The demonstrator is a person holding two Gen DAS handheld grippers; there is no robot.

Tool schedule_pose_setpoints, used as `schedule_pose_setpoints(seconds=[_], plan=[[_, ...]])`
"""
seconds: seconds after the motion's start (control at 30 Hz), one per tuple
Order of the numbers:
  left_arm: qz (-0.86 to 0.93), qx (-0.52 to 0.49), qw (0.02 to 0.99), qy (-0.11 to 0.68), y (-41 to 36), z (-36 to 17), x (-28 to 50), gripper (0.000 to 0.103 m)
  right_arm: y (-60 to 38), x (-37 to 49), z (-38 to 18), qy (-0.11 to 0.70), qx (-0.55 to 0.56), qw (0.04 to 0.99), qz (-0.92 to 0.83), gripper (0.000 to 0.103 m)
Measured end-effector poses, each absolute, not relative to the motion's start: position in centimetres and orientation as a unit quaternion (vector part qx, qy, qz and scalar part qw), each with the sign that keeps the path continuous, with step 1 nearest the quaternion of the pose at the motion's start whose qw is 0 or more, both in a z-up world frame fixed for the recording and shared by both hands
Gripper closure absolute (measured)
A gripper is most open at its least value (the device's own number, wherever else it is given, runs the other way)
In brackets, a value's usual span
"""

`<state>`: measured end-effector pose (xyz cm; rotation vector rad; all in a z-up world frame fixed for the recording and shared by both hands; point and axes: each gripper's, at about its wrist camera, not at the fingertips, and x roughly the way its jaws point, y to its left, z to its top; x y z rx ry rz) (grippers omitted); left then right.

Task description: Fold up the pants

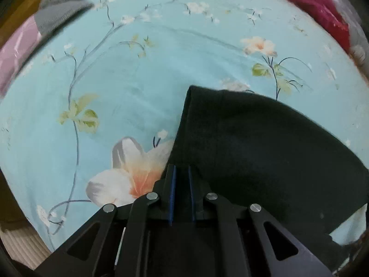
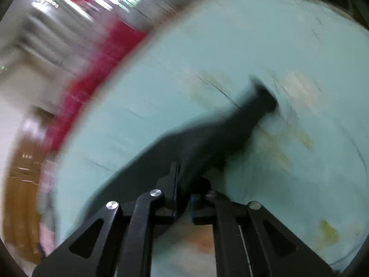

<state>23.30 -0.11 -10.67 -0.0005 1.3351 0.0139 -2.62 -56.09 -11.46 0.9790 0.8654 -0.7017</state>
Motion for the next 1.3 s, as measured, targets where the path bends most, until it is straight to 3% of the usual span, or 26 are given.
schedule_pose_setpoints(seconds=[0.13,0.27,0.33,0.4,0.47,0.5,0.53,0.63,0.67,0.8,1.0,1.07,1.1,1.13,1.2,1.3], plan=[[0.004,0.026,0.790,0.613,0.1,-10.5,22.6,0.090,-56.0,-8.4,-10.6,0.314,0.477,0.732,-0.371,0.078],[0.008,-0.016,0.788,0.616,1.5,-10.0,21.6,0.090,-58.2,-11.1,-10.7,0.269,0.561,0.702,-0.347,0.074],[0.002,-0.021,0.788,0.616,1.6,-9.6,21.0,0.090,-58.6,-10.4,-11.5,0.256,0.597,0.690,-0.319,0.059],[-0.002,-0.013,0.790,0.613,1.2,-9.4,20.9,0.083,-58.4,-9.4,-11.5,0.238,0.599,0.699,-0.310,0.046],[0.000,-0.015,0.786,0.618,0.3,-9.5,20.8,0.079,-58.4,-7.9,-12.3,0.265,0.585,0.691,-0.331,0.053],[-0.002,-0.022,0.783,0.622,0.4,-9.0,20.5,0.079,-58.5,-7.8,-12.4,0.276,0.581,0.690,-0.331,0.089],[-0.009,-0.027,0.782,0.622,0.0,-8.9,20.5,0.079,-59.0,-6.8,-11.2,0.270,0.574,0.708,-0.310,0.093],[0.001,-0.010,0.787,0.617,-1.0,-9.7,21.2,0.079,-58.2,-5.8,-4.6,0.210,0.481,0.808,-0.269,0.093],[0.006,-0.004,0.783,0.621,-1.5,-10.3,21.7,0.079,-57.9,-5.5,-4.0,0.224,0.451,0.816,-0.282,0.092],[0.013,0.030,0.791,0.612,-2.7,-10.5,21.7,0.078,-59.5,-6.5,-9.7,0.393,0.457,0.700,-0.382,0.082],[-0.018,0.004,0.793,0.609,0.1,-7.7,19.3,0.074,-55.5,-15.7,-5.5,0.278,0.486,0.740,-0.373,0.082],[-0.028,-0.019,0.804,0.594,2.2,-6.4,17.3,0.053,-53.2,-17.8,-4.0,0.278,0.489,0.746,-0.355,0.079],[-0.035,-0.028,0.807,0.589,3.0,-6.0,16.4,0.047,-52.2,-19.1,-3.7,0.281,0.490,0.748,-0.348,0.072],[-0.046,-0.042,0.808,0.586,4.2,-5.7,15.0,0.039,-50.4,-20.6,-3.4,0.286,0.489,0.749,-0.343,0.057],[-0.062,-0.066,0.800,0.593,5.9,-6.2,12.8,0.037,-48.3,-24.0,-3.4,0.293,0.486,0.746,-0.350,0.040],[-0.082,-0.101,0.779,0.614,7.1,-8.0,10.8,0.036,-44.8,-27.4,-4.6,0.306,0.490,0.733,-0.360,0.040]])
